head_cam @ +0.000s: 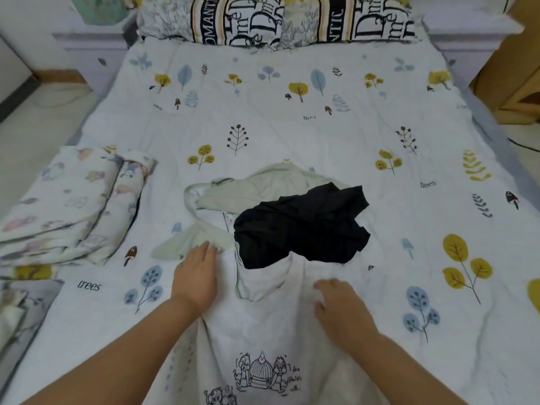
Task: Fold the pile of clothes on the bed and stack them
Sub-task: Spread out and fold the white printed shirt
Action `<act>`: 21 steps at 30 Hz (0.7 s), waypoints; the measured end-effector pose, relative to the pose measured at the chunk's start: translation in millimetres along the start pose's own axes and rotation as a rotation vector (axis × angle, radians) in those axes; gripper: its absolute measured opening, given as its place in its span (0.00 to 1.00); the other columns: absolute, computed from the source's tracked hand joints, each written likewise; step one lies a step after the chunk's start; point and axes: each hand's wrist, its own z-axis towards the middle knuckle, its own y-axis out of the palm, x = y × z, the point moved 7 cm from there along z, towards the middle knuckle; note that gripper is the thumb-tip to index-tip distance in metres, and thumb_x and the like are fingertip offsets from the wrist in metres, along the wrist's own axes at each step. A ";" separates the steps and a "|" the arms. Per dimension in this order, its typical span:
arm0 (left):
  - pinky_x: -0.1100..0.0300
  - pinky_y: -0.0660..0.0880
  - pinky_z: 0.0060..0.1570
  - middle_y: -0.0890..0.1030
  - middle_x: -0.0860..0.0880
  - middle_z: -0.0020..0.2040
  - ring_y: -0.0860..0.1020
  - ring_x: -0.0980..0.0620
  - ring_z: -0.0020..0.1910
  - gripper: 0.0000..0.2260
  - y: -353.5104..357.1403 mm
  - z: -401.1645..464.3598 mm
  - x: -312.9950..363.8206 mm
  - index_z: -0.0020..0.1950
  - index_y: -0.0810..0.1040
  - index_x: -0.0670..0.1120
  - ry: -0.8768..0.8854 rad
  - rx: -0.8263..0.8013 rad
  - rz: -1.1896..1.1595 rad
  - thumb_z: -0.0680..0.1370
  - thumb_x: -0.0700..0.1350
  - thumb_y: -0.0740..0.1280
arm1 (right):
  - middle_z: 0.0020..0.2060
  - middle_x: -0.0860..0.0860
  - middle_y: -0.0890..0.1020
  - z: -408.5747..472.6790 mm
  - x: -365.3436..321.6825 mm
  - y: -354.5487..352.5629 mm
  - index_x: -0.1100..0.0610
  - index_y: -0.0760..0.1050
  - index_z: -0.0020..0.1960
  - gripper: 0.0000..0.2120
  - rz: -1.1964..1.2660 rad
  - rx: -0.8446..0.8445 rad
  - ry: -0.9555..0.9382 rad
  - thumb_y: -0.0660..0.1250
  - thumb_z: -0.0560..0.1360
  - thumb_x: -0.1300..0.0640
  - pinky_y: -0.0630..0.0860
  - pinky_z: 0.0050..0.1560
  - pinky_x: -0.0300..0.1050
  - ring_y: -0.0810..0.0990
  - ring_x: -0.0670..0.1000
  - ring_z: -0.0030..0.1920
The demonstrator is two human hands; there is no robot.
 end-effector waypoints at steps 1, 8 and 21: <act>0.51 0.58 0.71 0.57 0.46 0.76 0.56 0.47 0.75 0.25 2.6 6.5 -1.1 0.75 0.56 0.45 0.013 -0.003 0.007 0.78 0.38 0.56 | 0.66 0.50 0.67 10.9 -0.1 -3.9 0.53 0.62 0.70 0.19 -0.028 0.051 -0.011 0.54 0.80 0.55 0.66 0.62 0.42 0.66 0.51 0.66; 0.59 0.67 0.41 0.80 0.47 0.46 0.78 0.46 0.49 0.03 17.6 25.6 0.6 0.44 0.72 0.48 0.008 -0.103 -0.050 0.76 0.43 0.60 | 0.77 0.52 0.46 71.9 0.2 15.9 0.51 0.49 0.76 0.26 -0.114 -0.008 0.069 0.53 0.81 0.49 0.48 0.73 0.57 0.42 0.54 0.76; 0.64 0.61 0.29 0.75 0.48 0.34 0.72 0.48 0.33 0.02 -88.5 -45.4 0.3 0.46 0.71 0.45 0.059 0.190 -0.455 0.79 0.42 0.60 | 0.27 0.50 0.71 -17.3 -3.6 -63.8 0.52 0.60 0.37 0.14 0.421 0.331 0.033 0.59 0.79 0.51 0.64 0.30 0.43 0.68 0.49 0.28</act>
